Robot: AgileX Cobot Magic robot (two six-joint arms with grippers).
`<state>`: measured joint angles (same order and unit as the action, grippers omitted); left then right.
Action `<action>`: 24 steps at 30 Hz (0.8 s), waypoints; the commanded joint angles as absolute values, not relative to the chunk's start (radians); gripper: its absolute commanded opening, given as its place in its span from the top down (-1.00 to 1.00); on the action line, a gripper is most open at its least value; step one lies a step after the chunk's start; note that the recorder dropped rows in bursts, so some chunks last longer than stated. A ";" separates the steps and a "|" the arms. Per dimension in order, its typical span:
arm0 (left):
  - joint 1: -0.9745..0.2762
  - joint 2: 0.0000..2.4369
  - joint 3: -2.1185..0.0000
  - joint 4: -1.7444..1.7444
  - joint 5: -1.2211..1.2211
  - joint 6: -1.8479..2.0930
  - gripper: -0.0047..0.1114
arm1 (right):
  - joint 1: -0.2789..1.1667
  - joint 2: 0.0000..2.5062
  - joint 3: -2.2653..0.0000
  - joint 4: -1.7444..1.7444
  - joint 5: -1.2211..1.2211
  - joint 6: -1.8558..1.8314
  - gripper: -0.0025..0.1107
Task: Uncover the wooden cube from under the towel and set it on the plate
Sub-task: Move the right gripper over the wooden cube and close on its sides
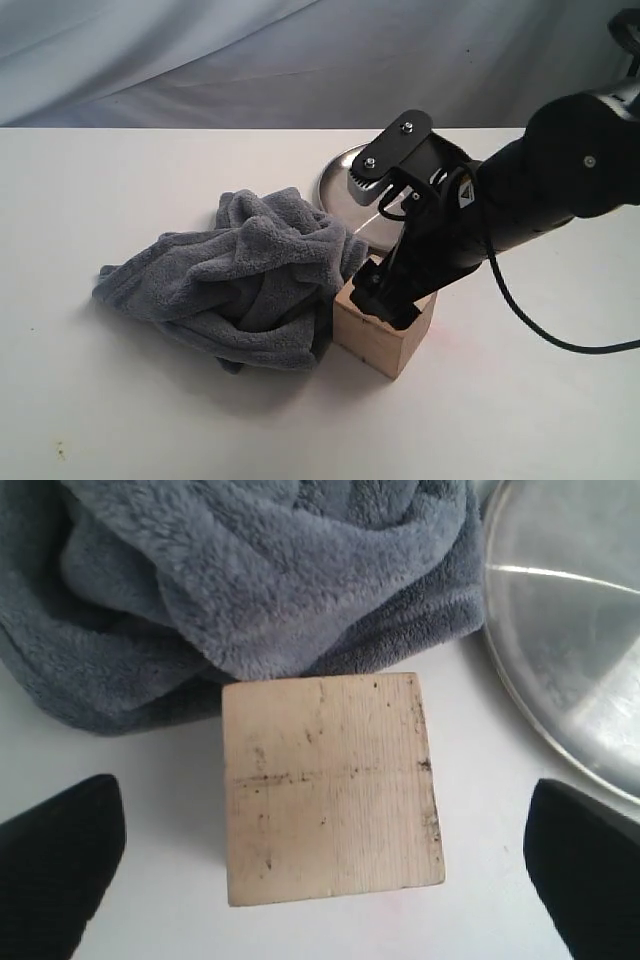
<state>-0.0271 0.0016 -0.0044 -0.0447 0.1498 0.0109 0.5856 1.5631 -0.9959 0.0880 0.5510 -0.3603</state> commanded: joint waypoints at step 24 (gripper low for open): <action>-0.028 0.000 0.000 -0.044 0.146 0.010 0.89 | 0.526 1.686 -0.992 0.194 0.406 -0.549 -0.90</action>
